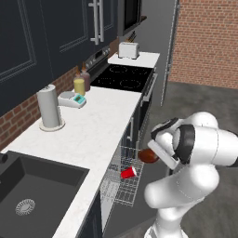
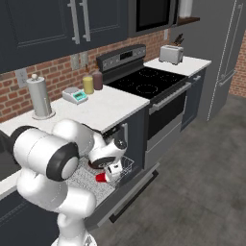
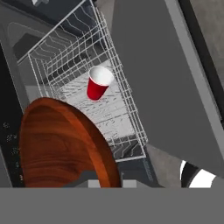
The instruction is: Pick up the cup and bowl from the counter, place them in the dishwasher, and close the dishwasher door.
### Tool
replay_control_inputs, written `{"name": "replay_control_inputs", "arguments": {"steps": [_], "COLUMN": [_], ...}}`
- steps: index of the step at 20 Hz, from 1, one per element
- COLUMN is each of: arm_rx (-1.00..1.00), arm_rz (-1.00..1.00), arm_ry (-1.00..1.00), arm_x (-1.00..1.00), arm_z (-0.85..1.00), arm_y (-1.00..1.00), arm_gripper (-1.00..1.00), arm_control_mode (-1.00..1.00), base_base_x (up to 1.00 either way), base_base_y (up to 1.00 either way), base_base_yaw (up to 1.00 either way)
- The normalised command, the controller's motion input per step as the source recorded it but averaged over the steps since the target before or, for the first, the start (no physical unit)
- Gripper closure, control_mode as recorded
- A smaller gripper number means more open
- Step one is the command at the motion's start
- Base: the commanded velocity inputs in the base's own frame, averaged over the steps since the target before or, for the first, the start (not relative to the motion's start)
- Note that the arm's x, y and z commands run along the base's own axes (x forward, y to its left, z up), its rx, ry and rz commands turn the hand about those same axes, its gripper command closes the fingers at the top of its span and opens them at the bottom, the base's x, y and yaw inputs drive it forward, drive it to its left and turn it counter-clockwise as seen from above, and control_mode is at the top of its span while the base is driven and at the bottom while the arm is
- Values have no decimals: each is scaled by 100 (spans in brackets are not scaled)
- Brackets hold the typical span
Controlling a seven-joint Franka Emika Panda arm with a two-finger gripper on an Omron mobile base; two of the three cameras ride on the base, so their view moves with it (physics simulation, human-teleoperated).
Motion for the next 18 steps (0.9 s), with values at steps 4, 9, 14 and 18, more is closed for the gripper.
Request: {"name": "replay_control_inputs", "arguments": {"steps": [4,9,14,18], "arm_rx": [12,11,8,2], "arm_rz": [-1,-2,-4,-9], "arm_ry": [0,0,0,0], "arm_x": [40,76,67,69], "arm_z": [-44,-44,-54,-75], "arm_y": [-27,-13,-1,0], "arm_gripper": [100,100,100,100], "arm_control_mode": [-100,-100,-100,-100], "base_base_x": [0,0,0,0], "base_base_y": [0,0,0,0], "base_base_yaw": [0,0,0,0]}}
